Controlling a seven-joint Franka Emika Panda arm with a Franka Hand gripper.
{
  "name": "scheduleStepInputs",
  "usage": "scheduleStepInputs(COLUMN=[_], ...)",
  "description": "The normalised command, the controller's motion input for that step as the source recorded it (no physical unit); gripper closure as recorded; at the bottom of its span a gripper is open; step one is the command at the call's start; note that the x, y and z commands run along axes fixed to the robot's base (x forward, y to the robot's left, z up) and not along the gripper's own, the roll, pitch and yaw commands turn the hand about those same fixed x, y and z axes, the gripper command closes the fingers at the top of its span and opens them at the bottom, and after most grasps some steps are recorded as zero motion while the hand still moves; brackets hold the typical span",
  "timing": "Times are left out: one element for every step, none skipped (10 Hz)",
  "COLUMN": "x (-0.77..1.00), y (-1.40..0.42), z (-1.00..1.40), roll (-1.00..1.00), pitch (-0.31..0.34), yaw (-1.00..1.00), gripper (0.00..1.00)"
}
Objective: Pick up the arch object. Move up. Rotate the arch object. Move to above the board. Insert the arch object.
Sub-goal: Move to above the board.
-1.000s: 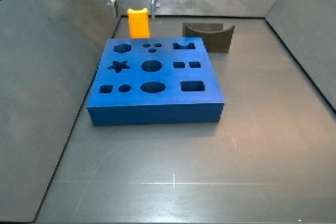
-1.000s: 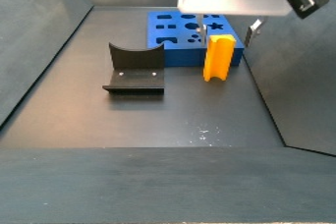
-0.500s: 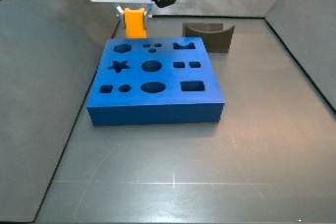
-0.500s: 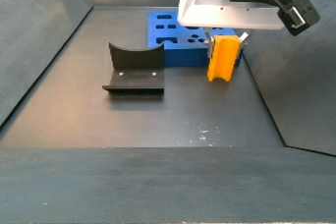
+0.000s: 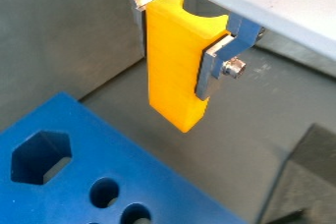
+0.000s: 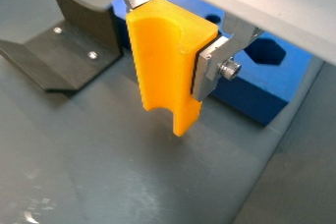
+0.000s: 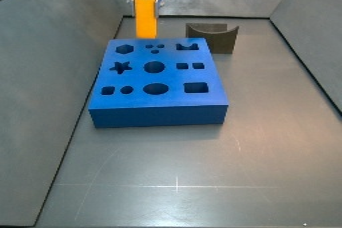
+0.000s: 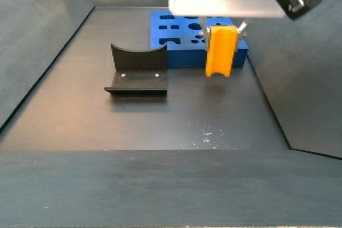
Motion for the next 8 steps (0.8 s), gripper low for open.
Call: scheduleStepInputs(x=[0.21,0.21,0.19,0.18,0.16,0.15,0.14,0.13], y=[0.09,0.09,0.08,0.08,0.07,0.07,0.07,0.06], z=[1.0,1.0,1.0,1.0,1.0,1.0,1.0,1.0], roll=[0.15,0.14,0.13,0.13,0.11,0.11,0.1,0.09], pitch=[0.115,0.104,0.091,0.085,0.084,0.08,0.079,0.078], yaw=[-0.01,-0.01,-0.01,-0.01,-0.01,-0.01,-0.01,0.0], gripper=[1.0,1.0,1.0,1.0,1.0,1.0,1.0,1.0])
